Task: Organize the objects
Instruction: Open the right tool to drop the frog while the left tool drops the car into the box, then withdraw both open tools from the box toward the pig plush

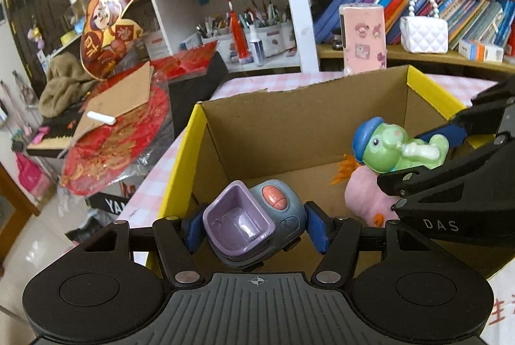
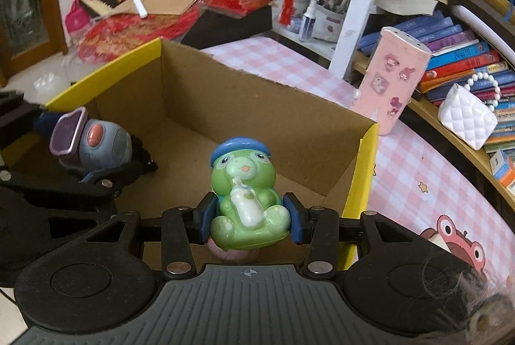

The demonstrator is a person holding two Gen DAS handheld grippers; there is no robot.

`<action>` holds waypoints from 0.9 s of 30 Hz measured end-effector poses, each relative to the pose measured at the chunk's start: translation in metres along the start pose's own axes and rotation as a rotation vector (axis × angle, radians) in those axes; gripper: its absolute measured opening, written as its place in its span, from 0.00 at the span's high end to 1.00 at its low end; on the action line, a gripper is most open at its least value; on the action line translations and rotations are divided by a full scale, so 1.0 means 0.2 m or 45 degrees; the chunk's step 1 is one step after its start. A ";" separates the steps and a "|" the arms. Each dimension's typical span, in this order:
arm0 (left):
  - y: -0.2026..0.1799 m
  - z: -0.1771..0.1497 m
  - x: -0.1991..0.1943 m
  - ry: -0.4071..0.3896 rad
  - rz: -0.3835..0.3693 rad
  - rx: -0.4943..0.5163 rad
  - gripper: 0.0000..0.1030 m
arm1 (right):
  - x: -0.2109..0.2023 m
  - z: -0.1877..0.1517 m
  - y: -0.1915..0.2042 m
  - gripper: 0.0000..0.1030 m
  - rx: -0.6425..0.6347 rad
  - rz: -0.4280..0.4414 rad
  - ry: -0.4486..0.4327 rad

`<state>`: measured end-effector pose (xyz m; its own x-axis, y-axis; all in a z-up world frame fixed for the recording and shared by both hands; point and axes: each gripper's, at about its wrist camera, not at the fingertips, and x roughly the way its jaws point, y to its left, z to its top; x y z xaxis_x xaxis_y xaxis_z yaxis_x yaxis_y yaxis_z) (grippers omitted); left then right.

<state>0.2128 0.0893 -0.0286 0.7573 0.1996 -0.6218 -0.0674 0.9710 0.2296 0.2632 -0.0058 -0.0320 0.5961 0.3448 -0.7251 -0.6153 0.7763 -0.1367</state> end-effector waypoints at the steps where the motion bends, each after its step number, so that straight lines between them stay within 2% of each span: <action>1: 0.00 0.00 0.00 0.000 0.003 0.008 0.39 | 0.00 0.00 0.00 0.58 -0.001 0.002 0.001; 5: 0.00 0.00 0.00 -0.007 -0.001 0.003 0.37 | -0.01 0.00 -0.02 0.57 0.042 0.012 -0.022; 7: 0.02 0.01 -0.02 -0.032 0.004 -0.024 0.37 | -0.03 -0.01 -0.04 0.52 0.092 0.011 -0.060; 9: 0.04 0.02 -0.04 -0.059 0.009 -0.055 0.30 | -0.06 -0.02 -0.06 0.49 0.153 0.010 -0.104; 19: 0.12 0.05 -0.25 -0.200 -0.025 -0.198 0.28 | -0.30 -0.04 -0.05 0.47 0.332 -0.056 -0.314; 27: 0.18 -0.04 -0.39 -0.229 -0.024 -0.270 0.20 | -0.46 -0.14 0.03 0.42 0.457 -0.124 -0.348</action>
<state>0.1468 0.1099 0.0222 0.8615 0.1728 -0.4775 -0.1720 0.9840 0.0457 0.1907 -0.0473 0.0144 0.7862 0.3505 -0.5090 -0.3608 0.9290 0.0824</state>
